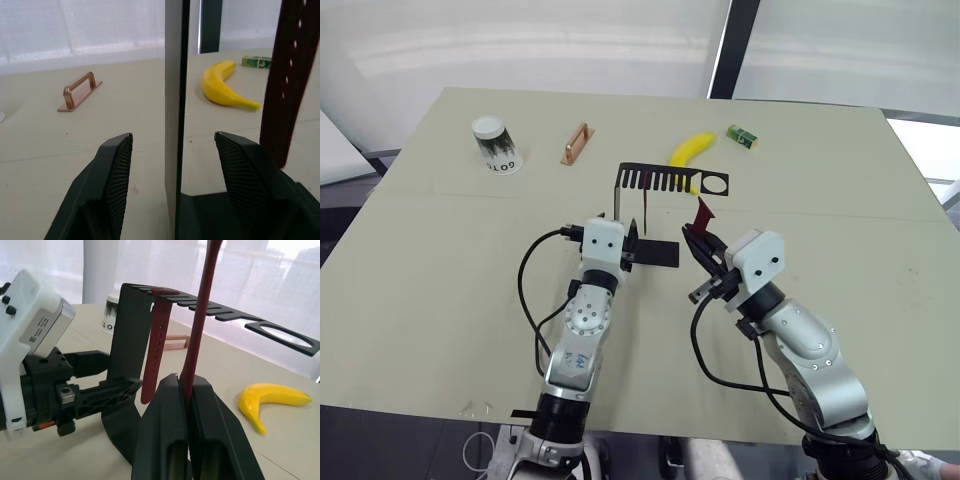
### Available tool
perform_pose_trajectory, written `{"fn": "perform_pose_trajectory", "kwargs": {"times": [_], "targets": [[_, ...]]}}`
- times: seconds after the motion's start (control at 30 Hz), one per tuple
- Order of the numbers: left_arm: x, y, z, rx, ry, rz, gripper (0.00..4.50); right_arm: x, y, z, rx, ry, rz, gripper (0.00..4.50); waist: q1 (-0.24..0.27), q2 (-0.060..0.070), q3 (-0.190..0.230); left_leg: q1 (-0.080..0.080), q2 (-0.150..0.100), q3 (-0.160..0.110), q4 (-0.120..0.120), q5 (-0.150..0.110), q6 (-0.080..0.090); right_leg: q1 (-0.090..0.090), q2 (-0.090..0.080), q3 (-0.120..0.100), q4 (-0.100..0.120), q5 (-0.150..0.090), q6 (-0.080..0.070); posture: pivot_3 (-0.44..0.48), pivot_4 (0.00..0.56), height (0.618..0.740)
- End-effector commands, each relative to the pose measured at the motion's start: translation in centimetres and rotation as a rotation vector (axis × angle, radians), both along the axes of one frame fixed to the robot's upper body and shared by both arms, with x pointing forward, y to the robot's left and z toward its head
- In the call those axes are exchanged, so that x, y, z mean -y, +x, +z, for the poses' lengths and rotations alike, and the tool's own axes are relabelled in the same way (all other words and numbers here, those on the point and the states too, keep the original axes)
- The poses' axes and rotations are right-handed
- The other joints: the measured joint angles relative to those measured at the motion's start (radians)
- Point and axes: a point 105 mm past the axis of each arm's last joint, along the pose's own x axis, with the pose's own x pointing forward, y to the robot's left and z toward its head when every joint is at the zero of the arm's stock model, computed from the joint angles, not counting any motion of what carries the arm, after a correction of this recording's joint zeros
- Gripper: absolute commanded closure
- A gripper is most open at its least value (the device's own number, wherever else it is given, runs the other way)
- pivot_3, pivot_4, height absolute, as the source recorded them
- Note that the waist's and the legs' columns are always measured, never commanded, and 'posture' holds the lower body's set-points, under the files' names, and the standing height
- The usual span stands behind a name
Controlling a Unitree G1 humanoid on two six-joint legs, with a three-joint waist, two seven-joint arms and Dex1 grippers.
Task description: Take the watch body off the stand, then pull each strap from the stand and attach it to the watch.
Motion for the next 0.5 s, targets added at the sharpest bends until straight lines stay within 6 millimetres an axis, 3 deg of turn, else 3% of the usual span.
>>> {"fn": "perform_pose_trajectory", "kwargs": {"times": [0.03, 0.2, 0.27, 0.37, 0.43, 0.5], "targets": [[-0.8, -1.2, 1.8, 0.068, 0.013, -0.052, 1.75, 0.2, -1.3, 1.2, 0.028, 0.003, 0.065, 4.5, 0.001, 0.0, 0.0, 0.0, 0.0, 0.0, 0.0, 0.0, 0.0, 0.0, 0.0, 0.0, 0.0, 0.0, 0.0, 0.0, 0.15, 0.729], [-3.3, -2.7, 1.0, 0.026, 0.049, -0.162, 1.75, 0.9, -1.8, 1.1, -0.044, 0.054, 0.148, 4.5, 0.0, 0.0, 0.0, 0.0, 0.0, 0.0, 0.0, 0.0, 0.0, 0.0, 0.0, 0.0, 0.0, 0.0, 0.0, 0.0, 0.15, 0.729], [-3.8, -3.9, 0.9, 0.017, 0.063, -0.305, 1.75, 1.4, -2.4, 1.0, -0.078, 0.072, 0.213, 4.5, 0.0, 0.0, 0.0, 0.0, 0.0, 0.0, 0.0, 0.0, 0.0, 0.0, 0.0, 0.0, 0.0, 0.0, 0.0, 0.0, 0.15, 0.729], [-3.8, -5.9, 1.0, 0.035, 0.207, -0.547, 0.92, 2.2, -2.9, 0.7, -0.13, 0.101, 0.261, 4.5, 0.001, 0.0, 0.0, 0.0, 0.0, -0.001, 0.0, 0.0, 0.0, 0.0, 0.0, -0.001, 0.001, -0.001, -0.001, 0.0, 0.15, 0.729], [-5.4, -5.9, 0.6, -0.046, 0.227, -0.601, 0.08, 2.6, -3.2, 0.2, -0.185, 0.108, 0.288, 4.5, 0.001, 0.0, 0.0, 0.0, 0.0, 0.0, 0.001, 0.0, 0.0, 0.0, -0.001, 0.0, 0.001, -0.001, -0.001, 0.0, 0.15, 0.729], [-7.1, -5.9, 1.2, -0.103, 0.17, -0.664, 0.02, 2.6, -4.1, -0.5, -0.285, 0.131, 0.364, 4.5, 0.002, 0.0, 0.0, 0.0, 0.0, -0.001, 0.001, -0.001, 0.0, 0.0, -0.001, 0.0, 0.001, -0.001, -0.001, 0.0, 0.15, 0.729]]}}
